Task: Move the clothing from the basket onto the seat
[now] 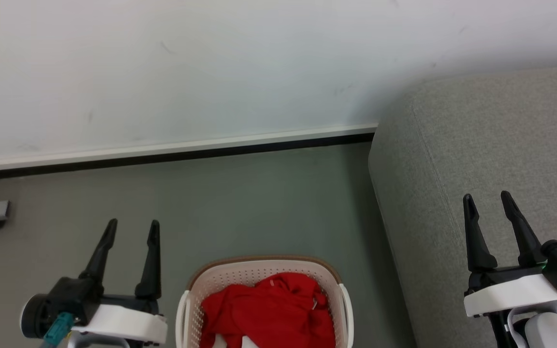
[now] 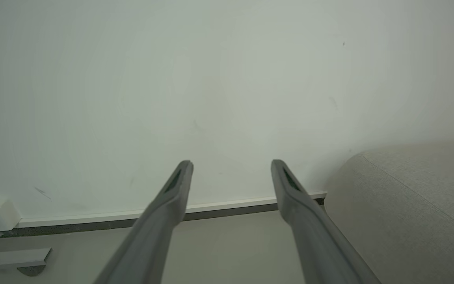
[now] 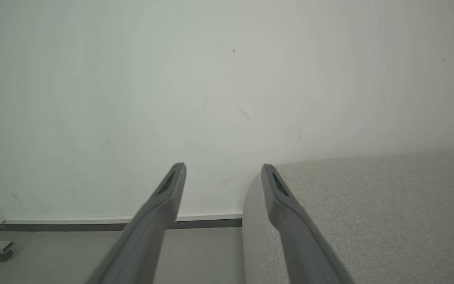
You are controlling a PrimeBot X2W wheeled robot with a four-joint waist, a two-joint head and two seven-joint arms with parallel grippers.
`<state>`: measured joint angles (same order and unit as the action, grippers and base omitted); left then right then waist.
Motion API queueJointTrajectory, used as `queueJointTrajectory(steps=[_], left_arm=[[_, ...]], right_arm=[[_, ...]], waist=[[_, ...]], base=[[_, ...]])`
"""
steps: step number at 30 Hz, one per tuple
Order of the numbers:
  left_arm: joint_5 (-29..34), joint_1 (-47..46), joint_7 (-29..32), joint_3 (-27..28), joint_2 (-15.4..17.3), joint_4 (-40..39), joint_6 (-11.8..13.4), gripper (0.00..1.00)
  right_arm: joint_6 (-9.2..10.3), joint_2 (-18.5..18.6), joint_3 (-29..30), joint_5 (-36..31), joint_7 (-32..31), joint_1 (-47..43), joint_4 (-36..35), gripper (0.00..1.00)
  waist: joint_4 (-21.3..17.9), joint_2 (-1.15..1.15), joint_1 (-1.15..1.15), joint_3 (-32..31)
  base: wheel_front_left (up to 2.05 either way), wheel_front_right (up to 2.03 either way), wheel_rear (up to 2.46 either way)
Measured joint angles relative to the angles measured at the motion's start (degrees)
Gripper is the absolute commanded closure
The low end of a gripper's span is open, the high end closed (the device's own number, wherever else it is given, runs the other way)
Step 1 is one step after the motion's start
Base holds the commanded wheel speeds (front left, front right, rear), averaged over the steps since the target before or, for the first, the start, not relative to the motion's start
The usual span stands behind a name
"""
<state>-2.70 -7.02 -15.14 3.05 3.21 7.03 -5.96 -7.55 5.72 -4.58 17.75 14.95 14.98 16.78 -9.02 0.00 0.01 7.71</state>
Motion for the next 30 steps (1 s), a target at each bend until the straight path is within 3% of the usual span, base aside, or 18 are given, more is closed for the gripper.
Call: queueJointTrajectory(steps=[16,30], left_arm=[[-1.69,-10.35,-0.01,-1.87,1.02,10.16,-1.11,0.00],[-4.14,-22.70,0.00,-9.85,3.28,27.25,-1.58,0.00]], right_arm=[[0.00,-0.13,-0.43,0.53,0.00,5.60,-5.05,0.00],[0.00,-0.47,2.46,1.99,0.00,10.44,-9.96,0.00]], waist=[[-4.33,0.00,0.01,11.00],[-6.90,0.00,0.01,21.91]], base=[[0.00,0.00,0.00],[0.00,0.00,0.00]])
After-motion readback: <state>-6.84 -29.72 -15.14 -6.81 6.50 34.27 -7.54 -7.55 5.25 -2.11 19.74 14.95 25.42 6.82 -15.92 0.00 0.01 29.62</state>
